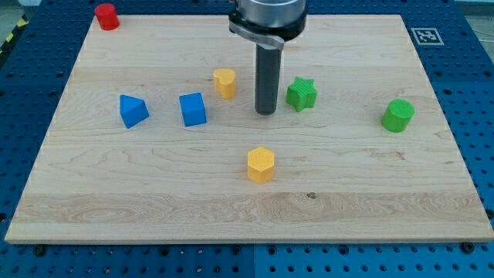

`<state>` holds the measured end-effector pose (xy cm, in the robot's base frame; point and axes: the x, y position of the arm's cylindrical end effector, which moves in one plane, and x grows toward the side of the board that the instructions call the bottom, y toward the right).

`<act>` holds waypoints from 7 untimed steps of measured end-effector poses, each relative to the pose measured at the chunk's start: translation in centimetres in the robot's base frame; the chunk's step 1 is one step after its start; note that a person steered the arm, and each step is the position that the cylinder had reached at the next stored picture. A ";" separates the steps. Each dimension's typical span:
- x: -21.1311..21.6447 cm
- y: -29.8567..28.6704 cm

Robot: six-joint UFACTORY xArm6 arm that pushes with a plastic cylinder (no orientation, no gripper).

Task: Touch the green star

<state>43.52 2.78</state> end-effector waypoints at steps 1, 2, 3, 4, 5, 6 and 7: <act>1.3 1.7; 0.8 2.2; -1.2 2.2; -2.9 2.2; -2.8 2.6; -1.6 3.5; 0.6 4.7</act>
<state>44.16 7.50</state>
